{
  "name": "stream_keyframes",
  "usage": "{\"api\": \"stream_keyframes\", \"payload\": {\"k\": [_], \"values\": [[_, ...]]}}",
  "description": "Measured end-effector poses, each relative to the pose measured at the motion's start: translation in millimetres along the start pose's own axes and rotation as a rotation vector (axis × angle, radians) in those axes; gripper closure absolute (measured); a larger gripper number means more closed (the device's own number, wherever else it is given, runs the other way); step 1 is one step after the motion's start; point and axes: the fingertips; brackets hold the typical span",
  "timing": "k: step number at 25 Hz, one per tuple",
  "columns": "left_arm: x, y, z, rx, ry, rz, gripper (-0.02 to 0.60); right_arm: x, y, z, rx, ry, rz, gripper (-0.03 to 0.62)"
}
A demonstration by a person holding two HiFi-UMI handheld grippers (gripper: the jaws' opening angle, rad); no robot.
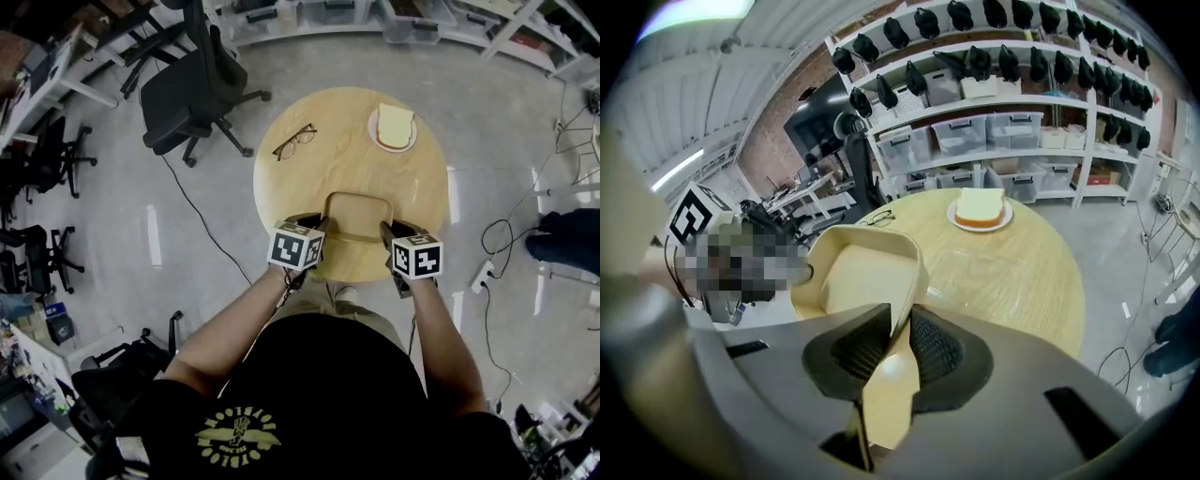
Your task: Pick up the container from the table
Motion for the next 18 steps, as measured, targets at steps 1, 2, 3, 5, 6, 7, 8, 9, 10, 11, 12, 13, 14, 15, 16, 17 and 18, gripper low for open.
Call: {"api": "stream_keyframes", "payload": {"k": [1,2,3,5,6,7,8,9,10,11,12,13,14,15,16,17,18], "values": [[-3.4,-3.1,2.8,0.000,-0.010,-0.003,0.531,-5.1,0.3,3.8,-0.006,-0.009,0.000,0.516],[-6.8,-6.2,5.9,0.001,-0.019,-0.007,0.529,-10.1,0.5,8.1,-0.013,-0.018,-0.001,0.516],[-10.1,-9.2,9.3,0.001,-0.029,-0.010,0.531,-14.9,0.7,12.4,-0.019,-0.026,-0.003,0.516],[-18.1,-15.0,17.0,-0.012,-0.047,-0.018,0.531,-24.4,1.7,20.9,-0.029,-0.039,-0.009,0.517],[-22.8,-18.0,21.4,-0.025,-0.057,-0.022,0.531,-29.2,2.4,25.0,-0.035,-0.045,-0.014,0.517],[-27.4,-20.9,25.9,-0.035,-0.068,-0.024,0.531,-34.1,3.3,29.1,-0.042,-0.052,-0.018,0.517],[-31.9,-23.8,30.0,-0.034,-0.079,-0.022,0.532,-39.1,4.4,33.1,-0.048,-0.060,-0.021,0.517],[-36.2,-26.6,33.8,-0.023,-0.090,-0.017,0.532,-44.2,5.6,37.2,-0.055,-0.069,-0.025,0.517],[-40.7,-29.6,37.5,-0.006,-0.101,-0.011,0.532,-49.3,6.9,41.4,-0.061,-0.078,-0.028,0.517],[-45.3,-32.8,41.1,0.012,-0.113,-0.006,0.532,-54.6,8.0,45.7,-0.067,-0.088,-0.030,0.517],[-49.9,-36.2,44.6,0.029,-0.126,-0.003,0.532,-59.9,8.9,50.1,-0.072,-0.098,-0.032,0.517],[-54.4,-39.6,48.1,0.044,-0.139,0.000,0.532,-65.1,9.6,54.3,-0.076,-0.109,-0.032,0.517],[-58.7,-43.1,51.7,0.059,-0.152,0.003,0.532,-70.2,10.1,58.6,-0.079,-0.119,-0.033,0.517],[-62.7,-46.4,55.2,0.072,-0.164,0.006,0.532,-75.2,10.5,63.1,-0.081,-0.130,-0.033,0.517],[-66.5,-49.6,58.7,0.084,-0.176,0.009,0.532,-80.2,11.1,67.3,-0.085,-0.139,-0.034,0.518],[-70.6,-52.5,61.6,0.093,-0.187,0.010,0.532,-85.1,12.2,71.2,-0.088,-0.149,-0.034,0.519],[-75.0,-55.2,63.9,0.098,-0.197,0.010,0.532,-89.9,13.6,74.5,-0.092,-0.157,-0.034,0.519]]}}
Point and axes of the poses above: the fingertips, and each gripper's own axes: x forward along the fingers, y to its left, z out of its top, and after that the axes turned 6 degrees about -x, right-handed
